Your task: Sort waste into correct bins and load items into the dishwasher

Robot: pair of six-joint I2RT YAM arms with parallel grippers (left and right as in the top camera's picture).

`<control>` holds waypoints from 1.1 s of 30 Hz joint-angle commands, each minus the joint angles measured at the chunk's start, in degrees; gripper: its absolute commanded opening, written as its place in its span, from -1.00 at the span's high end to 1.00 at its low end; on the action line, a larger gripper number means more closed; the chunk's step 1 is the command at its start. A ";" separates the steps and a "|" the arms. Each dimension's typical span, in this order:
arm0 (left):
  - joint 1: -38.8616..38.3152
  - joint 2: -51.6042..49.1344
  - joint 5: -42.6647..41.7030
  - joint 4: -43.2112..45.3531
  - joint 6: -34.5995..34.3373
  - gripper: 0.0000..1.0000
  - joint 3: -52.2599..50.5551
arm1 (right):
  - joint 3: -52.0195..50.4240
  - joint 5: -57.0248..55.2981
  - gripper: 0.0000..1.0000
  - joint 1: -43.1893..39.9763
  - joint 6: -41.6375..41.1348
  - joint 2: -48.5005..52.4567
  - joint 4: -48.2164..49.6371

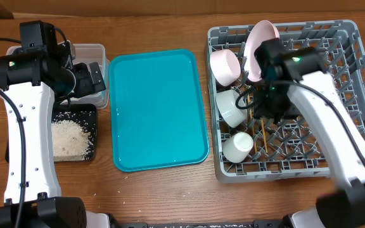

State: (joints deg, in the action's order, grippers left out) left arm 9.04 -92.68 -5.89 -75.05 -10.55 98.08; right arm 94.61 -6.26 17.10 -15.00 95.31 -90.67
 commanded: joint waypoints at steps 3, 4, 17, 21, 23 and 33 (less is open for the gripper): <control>-0.07 0.55 0.15 0.09 0.04 -1.00 1.07 | 10.10 1.29 -1.00 2.34 -4.17 -10.80 -3.82; -0.04 0.55 0.15 0.09 0.04 -0.99 1.07 | 11.06 2.16 -1.00 2.40 -4.76 -12.09 -4.57; -0.07 0.55 0.15 0.09 0.04 -1.00 1.07 | 11.61 7.89 -1.00 2.38 0.20 -20.37 -6.03; -0.07 0.55 0.15 0.09 0.04 -1.00 1.07 | 11.58 8.28 -1.00 2.38 6.99 -20.85 -1.22; -0.07 0.55 0.15 0.09 0.04 -1.00 1.07 | 11.43 9.60 -1.00 2.25 10.80 -20.81 2.12; -0.07 0.55 0.15 0.09 0.04 -1.00 1.07 | -7.61 20.35 -1.00 -6.75 18.05 -35.56 29.20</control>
State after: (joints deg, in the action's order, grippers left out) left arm 9.04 -92.68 -5.91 -75.07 -10.55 98.10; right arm 92.71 10.57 12.19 0.82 66.39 -64.84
